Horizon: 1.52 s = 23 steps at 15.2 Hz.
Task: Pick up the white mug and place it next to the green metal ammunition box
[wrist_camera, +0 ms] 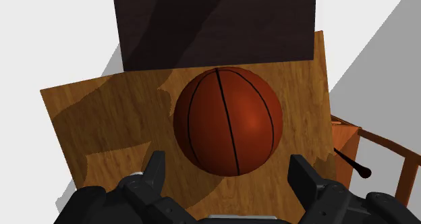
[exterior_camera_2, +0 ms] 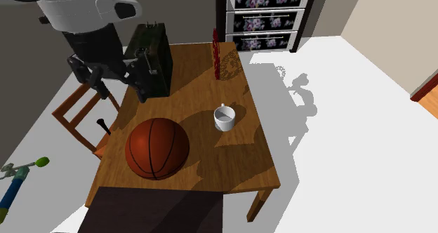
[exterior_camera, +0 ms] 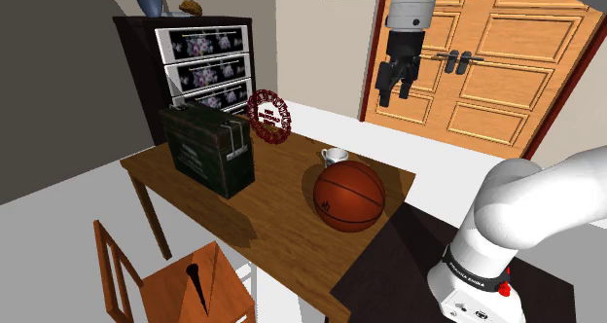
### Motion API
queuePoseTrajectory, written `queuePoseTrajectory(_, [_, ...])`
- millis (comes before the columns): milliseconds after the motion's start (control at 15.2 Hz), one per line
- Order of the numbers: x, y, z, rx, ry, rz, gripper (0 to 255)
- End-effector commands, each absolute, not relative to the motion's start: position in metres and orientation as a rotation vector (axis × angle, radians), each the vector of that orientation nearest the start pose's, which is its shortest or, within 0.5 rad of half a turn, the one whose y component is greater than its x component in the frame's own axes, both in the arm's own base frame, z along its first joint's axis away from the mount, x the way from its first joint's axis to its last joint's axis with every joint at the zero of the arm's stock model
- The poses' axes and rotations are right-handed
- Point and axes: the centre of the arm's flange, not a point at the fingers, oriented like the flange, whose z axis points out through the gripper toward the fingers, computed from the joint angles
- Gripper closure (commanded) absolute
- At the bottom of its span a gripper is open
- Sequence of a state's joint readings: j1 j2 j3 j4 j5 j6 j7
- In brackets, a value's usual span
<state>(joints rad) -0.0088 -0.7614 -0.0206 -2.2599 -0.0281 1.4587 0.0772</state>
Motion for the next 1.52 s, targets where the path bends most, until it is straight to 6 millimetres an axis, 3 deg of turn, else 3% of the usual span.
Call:
queuePoseTrajectory(0, [0.302, -0.014, 0.618, -3.152, 0.163, 0.062, 0])
queuePoseTrajectory(1452, [0.461, -0.117, 0.403, -3.175, 0.091, 0.021, 0])
